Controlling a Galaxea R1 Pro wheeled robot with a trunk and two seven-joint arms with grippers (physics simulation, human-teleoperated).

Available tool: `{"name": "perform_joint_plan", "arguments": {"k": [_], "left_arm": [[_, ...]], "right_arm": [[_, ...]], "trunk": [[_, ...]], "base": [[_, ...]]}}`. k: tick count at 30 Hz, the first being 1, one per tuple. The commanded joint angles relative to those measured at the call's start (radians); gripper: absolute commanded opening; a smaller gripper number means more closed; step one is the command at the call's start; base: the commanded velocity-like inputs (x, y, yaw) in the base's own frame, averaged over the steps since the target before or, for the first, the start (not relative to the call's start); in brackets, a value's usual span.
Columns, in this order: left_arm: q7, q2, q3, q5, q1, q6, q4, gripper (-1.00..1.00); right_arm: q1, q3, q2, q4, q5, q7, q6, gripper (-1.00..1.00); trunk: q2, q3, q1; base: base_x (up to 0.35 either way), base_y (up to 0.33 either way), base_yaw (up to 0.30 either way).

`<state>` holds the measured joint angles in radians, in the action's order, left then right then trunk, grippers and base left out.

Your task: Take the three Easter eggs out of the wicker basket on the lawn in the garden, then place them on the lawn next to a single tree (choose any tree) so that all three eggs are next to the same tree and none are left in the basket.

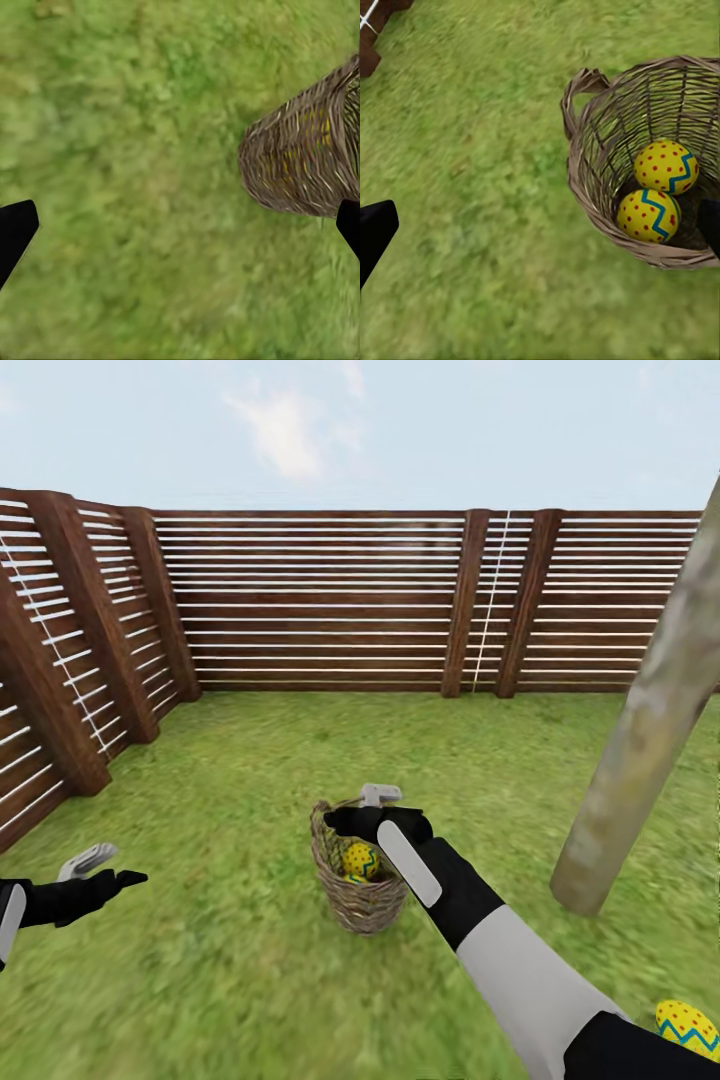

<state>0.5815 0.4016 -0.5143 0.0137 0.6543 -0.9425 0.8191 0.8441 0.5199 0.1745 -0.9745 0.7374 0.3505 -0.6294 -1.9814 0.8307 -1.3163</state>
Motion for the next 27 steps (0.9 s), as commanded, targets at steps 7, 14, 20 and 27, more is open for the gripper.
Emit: {"name": "perform_joint_plan", "arguments": {"k": [7, 14, 20, 27], "left_arm": [[0.004, 0.000, -0.003, 0.002, 0.001, -0.006, 0.000, 1.00], [0.004, -0.001, -0.003, 0.002, 0.001, -0.006, 0.000, 1.00], [0.004, 0.000, -0.003, 0.002, 0.001, -0.006, 0.000, 1.00], [0.004, 0.000, -0.003, 0.002, 0.001, -0.006, 0.000, 1.00]], "right_arm": [[0.001, 0.000, 0.000, 0.000, 0.011, 0.011, -0.003, 1.00], [0.001, -0.001, 0.000, 0.002, 0.011, 0.010, -0.003, 1.00], [0.001, -0.001, 0.000, 0.004, 0.011, 0.010, -0.003, 1.00], [0.001, -0.001, 0.000, 0.004, 0.011, 0.010, -0.003, 1.00]], "trunk": [[-0.001, 0.010, 0.000], [-0.001, 0.016, 0.000], [-0.001, 0.022, 0.000], [-0.001, 0.028, 0.000]], "base": [[0.049, 0.204, -0.189], [0.099, 0.081, -0.234], [0.107, 0.168, -0.243], [0.142, 0.252, -0.243]]}}
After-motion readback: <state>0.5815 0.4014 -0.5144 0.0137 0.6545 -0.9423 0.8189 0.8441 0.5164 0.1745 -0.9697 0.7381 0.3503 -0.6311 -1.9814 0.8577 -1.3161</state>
